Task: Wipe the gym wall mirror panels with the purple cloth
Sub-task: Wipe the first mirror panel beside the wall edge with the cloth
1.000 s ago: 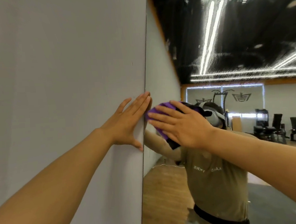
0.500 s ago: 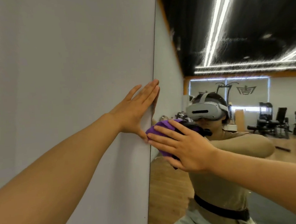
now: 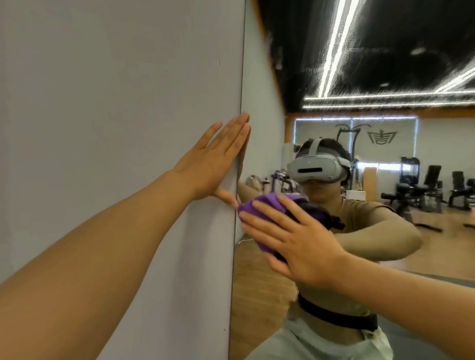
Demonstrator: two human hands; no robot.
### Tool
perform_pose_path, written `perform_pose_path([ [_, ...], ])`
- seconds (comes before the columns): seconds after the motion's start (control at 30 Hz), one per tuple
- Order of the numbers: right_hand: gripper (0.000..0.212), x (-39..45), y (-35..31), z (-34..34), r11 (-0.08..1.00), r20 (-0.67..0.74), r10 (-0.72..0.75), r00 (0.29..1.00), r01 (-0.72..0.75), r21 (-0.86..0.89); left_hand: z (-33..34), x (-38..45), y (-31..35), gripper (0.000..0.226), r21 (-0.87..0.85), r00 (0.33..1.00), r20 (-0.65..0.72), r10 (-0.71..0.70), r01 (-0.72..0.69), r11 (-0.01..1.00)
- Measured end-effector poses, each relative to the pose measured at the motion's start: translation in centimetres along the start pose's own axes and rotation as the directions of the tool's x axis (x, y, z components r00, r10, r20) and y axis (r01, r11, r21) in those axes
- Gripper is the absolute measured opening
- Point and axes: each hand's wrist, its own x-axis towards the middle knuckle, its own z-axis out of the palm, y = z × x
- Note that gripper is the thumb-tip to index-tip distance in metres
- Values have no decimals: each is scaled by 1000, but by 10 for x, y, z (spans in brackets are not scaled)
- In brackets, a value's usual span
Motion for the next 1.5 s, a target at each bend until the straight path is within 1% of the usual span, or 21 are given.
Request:
perform_pose_path([
  [0.1, 61, -23, -22, 9, 990, 40, -143, 989, 144, -3, -4, 0, 0, 138, 13, 1000, 19, -7, 7, 1000],
  [0.2, 61, -33, -31, 11, 974, 107, -227, 968, 228, 2, -7, 0, 5, 130, -9, 999, 17, -36, 36, 999],
  [0.3, 61, -21, -11, 5, 958, 82, -284, 955, 285, -5, -8, 0, 11, 127, -35, 998, 19, -66, 67, 997],
  [0.33, 61, -13, 3, 2, 967, 53, -254, 966, 255, -17, -8, 0, 13, 124, -46, 997, 16, -69, 70, 997],
  [0.4, 61, 1, 33, -9, 996, 3, -92, 996, 92, -18, -7, 0, 16, 111, -93, 997, -11, -80, 79, 993],
  [0.47, 62, 8, 48, -16, 999, -4, 41, 999, -41, 11, -7, 1, 17, 96, -159, 993, -50, -109, 100, 982],
  [0.53, 62, 8, 42, -15, 995, -8, 101, 995, -101, 23, -6, 2, 20, 91, -179, 988, -75, -137, 122, 976],
  [0.63, 62, 4, 15, -7, 987, -3, 159, 987, -159, -4, -2, 2, 25, 93, -227, 983, -81, -163, 141, 964],
  [0.7, 63, -4, -7, 0, 994, 11, 106, 994, -106, -2, 3, 2, 29, 95, -261, 980, -82, -182, 156, 953],
  [0.77, 64, -19, -34, 10, 1000, 39, -19, 999, 19, -15, 6, 2, 33, 96, -289, 976, -86, -202, 170, 942],
  [0.83, 64, -37, -62, 19, 990, 93, -136, 986, 138, -24, 8, 0, 34, 96, -310, 971, -88, -220, 183, 933],
  [0.9, 64, -52, -77, 26, 973, 137, -221, 966, 228, -37, 9, -1, 35, 95, -307, 968, -101, -232, 191, 932],
  [1.0, 61, -57, -69, 25, 942, 151, -320, 935, 331, -57, 12, -1, 36, 95, -290, 964, -125, -237, 193, 937],
  [1.07, 61, -54, -51, 21, 938, 128, -335, 933, 343, -49, 12, 0, 35, 96, -288, 966, -113, -233, 193, 938],
  [1.13, 61, -46, -23, 12, 970, 64, -235, 970, 238, -41, 12, 1, 35, 99, -256, 967, -111, -231, 197, 946],
  [1.2, 61, -35, 10, 0, 999, -10, -44, 999, 44, -14, 11, 1, 38, 102, -245, 963, -120, -242, 207, 947],
  [1.27, 61, -25, 40, -11, 987, -42, 158, 987, -157, 14, 11, 4, 44, 100, -261, 954, -126, -272, 233, 937],
  [1.33, 62, -18, 53, -17, 951, -74, 308, 949, -305, 42, 14, 6, 50, 96, -283, 938, -150, -314, 263, 922],
  [1.43, 62, -18, 38, -15, 915, -135, 403, 905, -402, 35, 19, 8, 53, 95, -310, 921, -175, -347, 283, 908],
  [1.5, 63, -26, 19, -8, 922, -128, 388, 913, -387, 33, 21, 8, 53, 96, -314, 920, -176, -350, 285, 906],
])
